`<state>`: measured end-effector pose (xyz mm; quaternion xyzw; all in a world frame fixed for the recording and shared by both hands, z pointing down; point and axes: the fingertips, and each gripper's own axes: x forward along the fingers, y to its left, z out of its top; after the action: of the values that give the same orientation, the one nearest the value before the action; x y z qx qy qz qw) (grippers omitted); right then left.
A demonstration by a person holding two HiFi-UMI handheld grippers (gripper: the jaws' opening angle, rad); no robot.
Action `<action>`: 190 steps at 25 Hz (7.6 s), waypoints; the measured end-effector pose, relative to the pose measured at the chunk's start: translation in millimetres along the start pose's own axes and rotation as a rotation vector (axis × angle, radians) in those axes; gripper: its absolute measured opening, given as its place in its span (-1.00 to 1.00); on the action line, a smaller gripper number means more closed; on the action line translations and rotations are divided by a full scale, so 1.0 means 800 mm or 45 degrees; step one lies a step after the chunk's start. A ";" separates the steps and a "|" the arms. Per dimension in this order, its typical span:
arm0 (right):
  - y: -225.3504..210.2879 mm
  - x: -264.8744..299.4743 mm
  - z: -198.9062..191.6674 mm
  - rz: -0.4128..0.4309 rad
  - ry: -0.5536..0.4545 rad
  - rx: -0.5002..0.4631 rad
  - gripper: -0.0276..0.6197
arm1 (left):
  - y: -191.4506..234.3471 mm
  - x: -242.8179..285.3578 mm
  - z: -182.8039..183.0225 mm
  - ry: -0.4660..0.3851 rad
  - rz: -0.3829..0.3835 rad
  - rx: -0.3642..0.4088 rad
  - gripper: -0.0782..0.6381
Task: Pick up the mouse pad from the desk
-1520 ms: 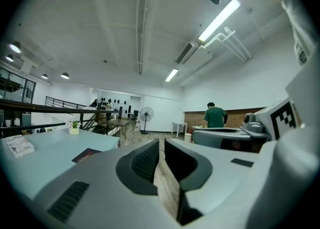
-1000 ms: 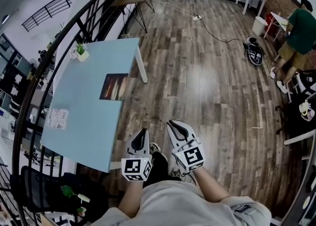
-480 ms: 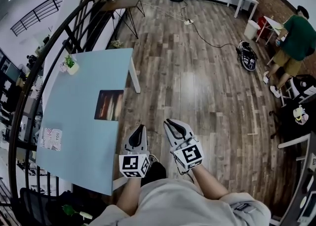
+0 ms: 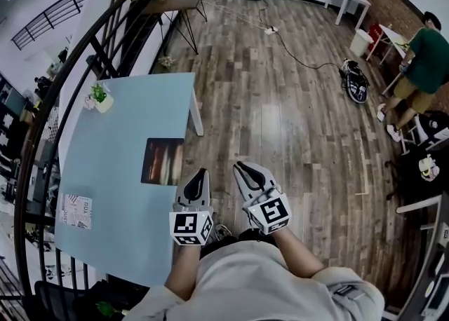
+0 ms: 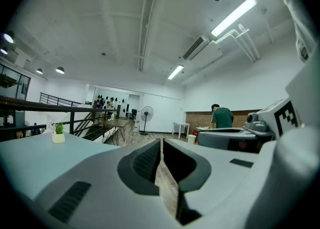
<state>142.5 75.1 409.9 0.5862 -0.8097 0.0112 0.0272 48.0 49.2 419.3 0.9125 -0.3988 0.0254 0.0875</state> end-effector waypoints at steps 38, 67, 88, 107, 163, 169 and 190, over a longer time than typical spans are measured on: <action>-0.029 0.326 -0.051 1.062 0.117 -0.136 -0.79 | 0.194 0.091 -0.054 0.041 1.044 -0.238 -0.71; 0.048 0.338 -0.296 1.360 0.478 -0.372 -0.78 | 0.218 0.037 -0.282 0.674 1.159 -0.247 -0.70; 0.103 0.354 -0.392 1.576 0.129 -1.272 -0.72 | 0.262 0.048 -0.358 1.142 1.092 0.208 -0.65; 0.122 0.355 -0.421 1.641 0.065 -1.584 -0.51 | 0.268 0.048 -0.385 1.262 1.050 0.239 -0.42; 0.148 0.364 -0.383 1.845 0.678 -1.208 -0.85 | 0.279 0.038 -0.358 0.925 0.779 -0.597 -0.70; 0.159 0.373 -0.363 1.796 0.687 -1.187 -0.86 | 0.289 0.031 -0.337 0.867 0.763 -0.615 -0.71; 0.213 0.404 -0.290 1.634 0.766 -0.907 -0.86 | 0.341 -0.007 -0.262 0.690 0.659 -0.670 -0.71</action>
<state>-112.7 -166.5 662.0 -0.0672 -0.9021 -0.0772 0.4191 -150.5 -90.9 662.8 0.6901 -0.5692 0.1823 0.4082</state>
